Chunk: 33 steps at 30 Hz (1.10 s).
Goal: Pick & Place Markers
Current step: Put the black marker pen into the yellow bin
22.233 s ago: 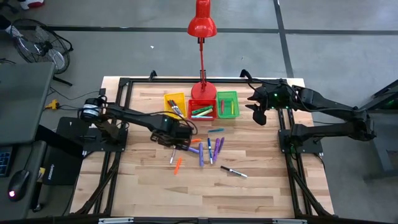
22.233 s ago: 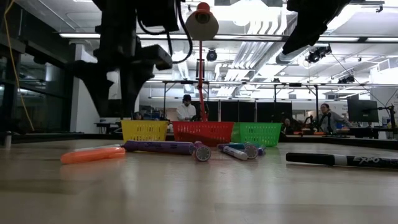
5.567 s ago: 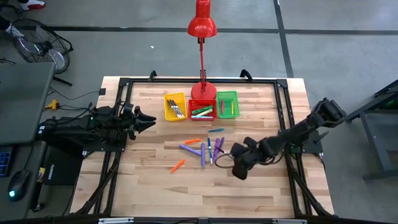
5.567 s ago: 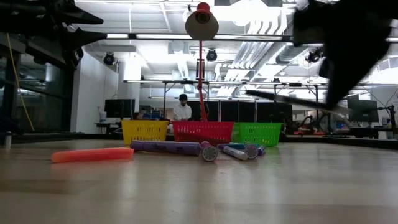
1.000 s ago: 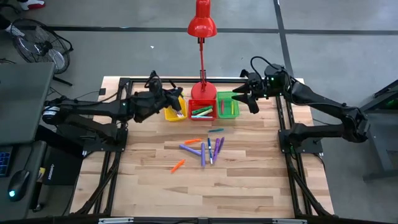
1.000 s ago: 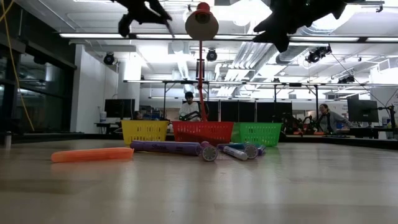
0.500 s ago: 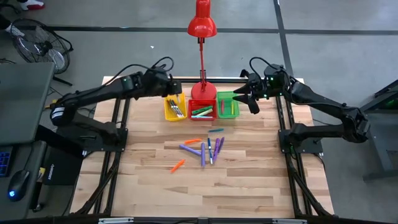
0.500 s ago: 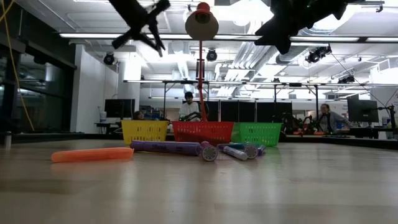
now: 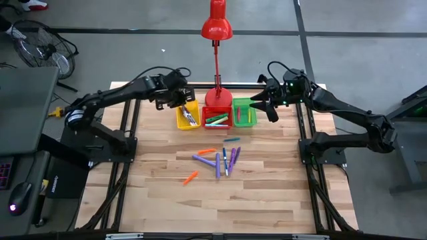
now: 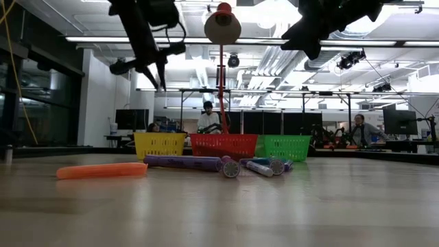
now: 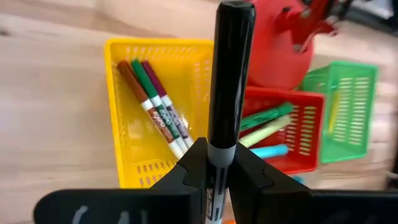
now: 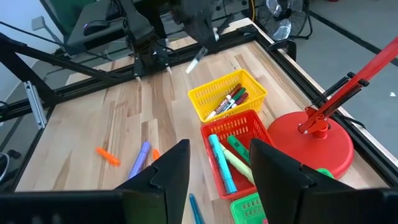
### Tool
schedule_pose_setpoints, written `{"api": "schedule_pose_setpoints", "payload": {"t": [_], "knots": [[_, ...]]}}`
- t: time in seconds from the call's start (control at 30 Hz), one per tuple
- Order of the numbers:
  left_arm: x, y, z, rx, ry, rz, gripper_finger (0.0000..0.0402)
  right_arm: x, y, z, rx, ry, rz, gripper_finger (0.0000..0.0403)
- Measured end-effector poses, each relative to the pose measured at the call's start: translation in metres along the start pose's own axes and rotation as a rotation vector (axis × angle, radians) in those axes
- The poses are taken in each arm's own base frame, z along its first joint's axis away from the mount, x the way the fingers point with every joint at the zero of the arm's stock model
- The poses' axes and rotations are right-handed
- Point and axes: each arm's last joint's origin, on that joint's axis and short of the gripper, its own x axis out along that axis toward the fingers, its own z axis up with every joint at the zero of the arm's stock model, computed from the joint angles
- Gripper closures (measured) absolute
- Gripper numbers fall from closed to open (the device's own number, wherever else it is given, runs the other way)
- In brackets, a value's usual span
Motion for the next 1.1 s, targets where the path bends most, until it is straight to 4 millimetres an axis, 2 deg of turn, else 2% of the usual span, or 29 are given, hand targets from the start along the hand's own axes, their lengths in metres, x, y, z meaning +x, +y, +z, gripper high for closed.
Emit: {"api": "schedule_pose_setpoints", "payload": {"t": [0.33, 0.53, 1.1], "knots": [[0.061, -0.005, -0.001, -0.009, 0.128, 0.105, 0.0370, 0.000, 0.000, 0.000, -0.022, 0.001, 0.000, 0.0248], [0.083, -0.004, -0.004, -0.032, 0.169, 0.159, 0.0370, 0.000, 0.000, -0.001, -0.017, 0.011, 0.004, 0.0251], [0.086, 0.002, -0.004, -0.319, 0.078, 0.263, 0.0370, 0.000, 0.000, -0.004, -0.008, 0.035, 0.003, 0.0251]]}}
